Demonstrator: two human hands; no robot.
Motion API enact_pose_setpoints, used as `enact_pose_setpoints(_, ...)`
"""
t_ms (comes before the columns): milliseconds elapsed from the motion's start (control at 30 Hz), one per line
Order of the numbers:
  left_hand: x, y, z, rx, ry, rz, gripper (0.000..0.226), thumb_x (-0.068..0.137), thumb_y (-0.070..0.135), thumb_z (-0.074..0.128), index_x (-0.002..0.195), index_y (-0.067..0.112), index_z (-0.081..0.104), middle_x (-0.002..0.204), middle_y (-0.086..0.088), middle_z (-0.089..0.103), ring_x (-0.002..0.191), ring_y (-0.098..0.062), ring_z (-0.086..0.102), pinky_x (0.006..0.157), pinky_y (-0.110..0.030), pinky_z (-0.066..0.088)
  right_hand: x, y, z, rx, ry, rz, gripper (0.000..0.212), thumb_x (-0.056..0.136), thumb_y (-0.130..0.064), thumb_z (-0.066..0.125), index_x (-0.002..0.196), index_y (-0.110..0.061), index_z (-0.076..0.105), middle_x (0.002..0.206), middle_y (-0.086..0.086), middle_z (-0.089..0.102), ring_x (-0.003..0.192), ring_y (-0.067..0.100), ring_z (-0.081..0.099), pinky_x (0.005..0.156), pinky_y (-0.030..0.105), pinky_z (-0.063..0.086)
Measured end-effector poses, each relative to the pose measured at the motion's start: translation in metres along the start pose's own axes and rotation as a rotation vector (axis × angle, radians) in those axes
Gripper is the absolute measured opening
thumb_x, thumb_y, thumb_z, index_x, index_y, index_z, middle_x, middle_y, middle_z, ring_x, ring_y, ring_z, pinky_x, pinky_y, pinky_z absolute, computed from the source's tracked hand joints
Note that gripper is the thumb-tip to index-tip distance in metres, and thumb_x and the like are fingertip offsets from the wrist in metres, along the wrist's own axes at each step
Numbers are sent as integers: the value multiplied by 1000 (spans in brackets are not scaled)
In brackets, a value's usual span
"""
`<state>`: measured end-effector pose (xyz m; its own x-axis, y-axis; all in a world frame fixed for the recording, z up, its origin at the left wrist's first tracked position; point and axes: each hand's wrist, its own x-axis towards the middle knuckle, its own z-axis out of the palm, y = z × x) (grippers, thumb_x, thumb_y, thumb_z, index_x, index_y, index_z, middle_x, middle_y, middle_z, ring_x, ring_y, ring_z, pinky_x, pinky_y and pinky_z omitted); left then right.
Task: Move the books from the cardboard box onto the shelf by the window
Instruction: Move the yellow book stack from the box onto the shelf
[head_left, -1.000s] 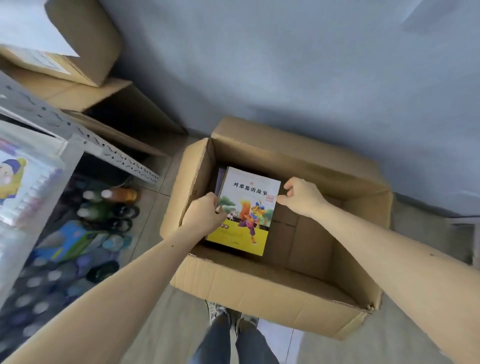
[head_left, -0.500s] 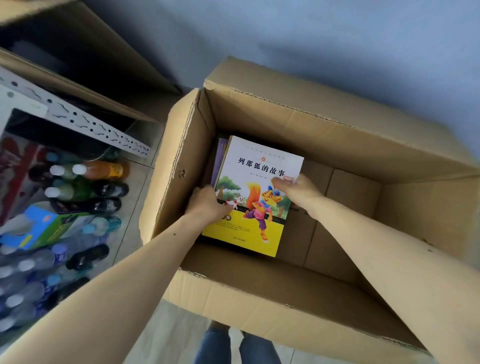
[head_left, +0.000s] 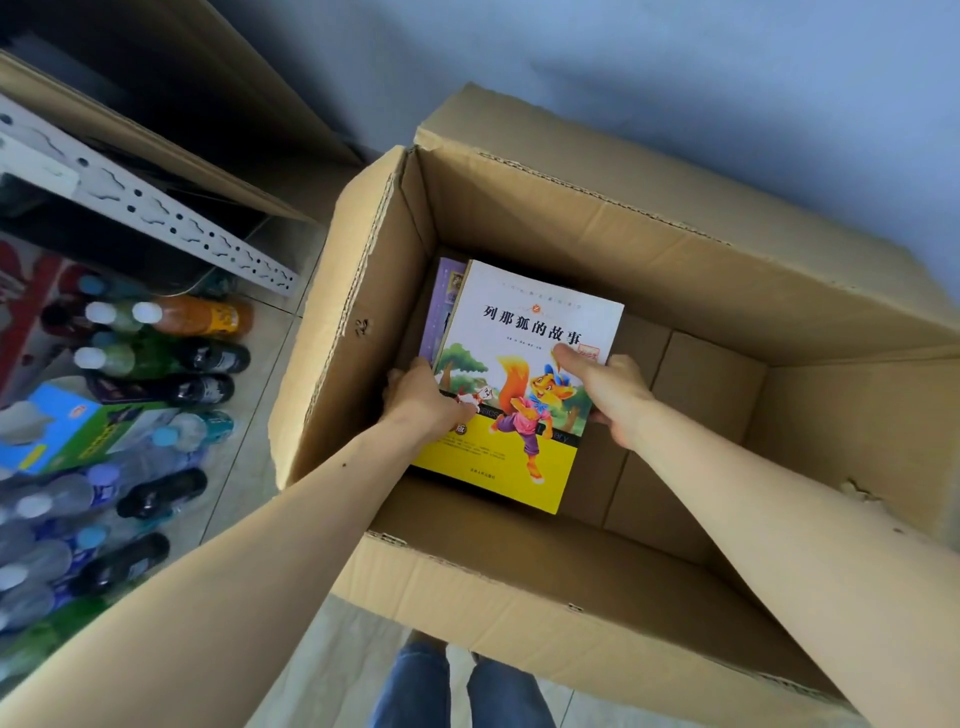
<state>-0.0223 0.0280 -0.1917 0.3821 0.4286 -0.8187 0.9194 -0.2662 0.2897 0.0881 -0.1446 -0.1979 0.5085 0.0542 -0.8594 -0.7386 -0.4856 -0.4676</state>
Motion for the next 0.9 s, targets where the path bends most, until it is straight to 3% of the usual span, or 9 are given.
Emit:
enact_pose_setpoints(100, 1, -1, 2, -60, -41, -18, 83, 75, 23, 81, 144, 10, 36, 143, -14, 38, 129, -33, 45, 106, -45, 43, -4, 3, -5, 62, 13, 7, 46, 79, -40, 78, 109, -10, 59, 109, 0, 68, 101, 17, 63, 92, 34, 42)
enact_pose_setpoints(167, 1, -3, 3, -147, -80, -25, 80, 74, 18, 82, 140, 11, 39, 137, -12, 45, 123, -30, 51, 102, -45, 48, -8, 4, -8, 95, -9, 13, 59, 73, -41, 82, 116, -9, 56, 111, 2, 70, 102, 17, 66, 97, 36, 44)
enact_pose_setpoints(300, -10, -3, -7, -299, -182, -15, 65, 76, 14, 81, 129, 13, 44, 124, -7, 58, 115, -26, 56, 98, -43, 49, -27, -11, -17, 105, -13, -44, 45, 76, -33, 82, 109, -10, 63, 105, 3, 73, 92, 15, 69, 89, 33, 48)
enact_pose_setpoints(400, -33, -1, -25, -372, -281, 8, 60, 76, 17, 81, 123, 17, 44, 124, -10, 60, 115, -30, 59, 97, -52, 49, -55, -34, -28, 61, -56, -112, 28, 77, -31, 80, 97, -14, 71, 103, 5, 76, 94, 19, 71, 99, 38, 48)
enact_pose_setpoints(500, -64, 7, -48, -496, -358, 35, 59, 79, 11, 78, 124, 15, 40, 119, -9, 61, 103, -26, 65, 77, -41, 58, -91, -63, -42, -3, -98, -167, 23, 78, -32, 79, 95, -16, 73, 104, 5, 76, 102, 22, 70, 106, 44, 44)
enact_pose_setpoints(567, -93, 15, -68, -552, -405, 69, 66, 76, 14, 81, 128, 10, 41, 119, -7, 63, 99, -24, 69, 80, -40, 59, -120, -85, -52, -18, -120, -213, 20, 78, -31, 79, 92, -17, 74, 104, 5, 76, 104, 23, 69, 108, 46, 43)
enact_pose_setpoints(667, -137, 24, -103, -499, -397, 135, 78, 62, 34, 90, 127, 11, 53, 125, -8, 65, 108, -24, 69, 98, -44, 53, -166, -119, -62, -33, -142, -284, 19, 74, -32, 82, 86, -18, 76, 101, 4, 77, 105, 27, 69, 108, 49, 44)
enact_pose_setpoints(833, -237, 40, -174, -458, -277, 235, 37, 78, 25, 79, 110, 17, 61, 104, 4, 73, 89, -11, 72, 78, -27, 60, -254, -179, -61, -114, -203, -396, 33, 66, -38, 86, 89, -17, 77, 99, 2, 77, 105, 26, 69, 106, 49, 45)
enact_pose_setpoints(900, -284, 38, -207, -478, -226, 275, 30, 80, 22, 78, 104, 14, 63, 100, 0, 76, 91, -16, 74, 86, -36, 59, -297, -205, -55, -137, -232, -458, 37, 62, -41, 87, 89, -17, 77, 99, 2, 77, 104, 25, 69, 105, 50, 46)
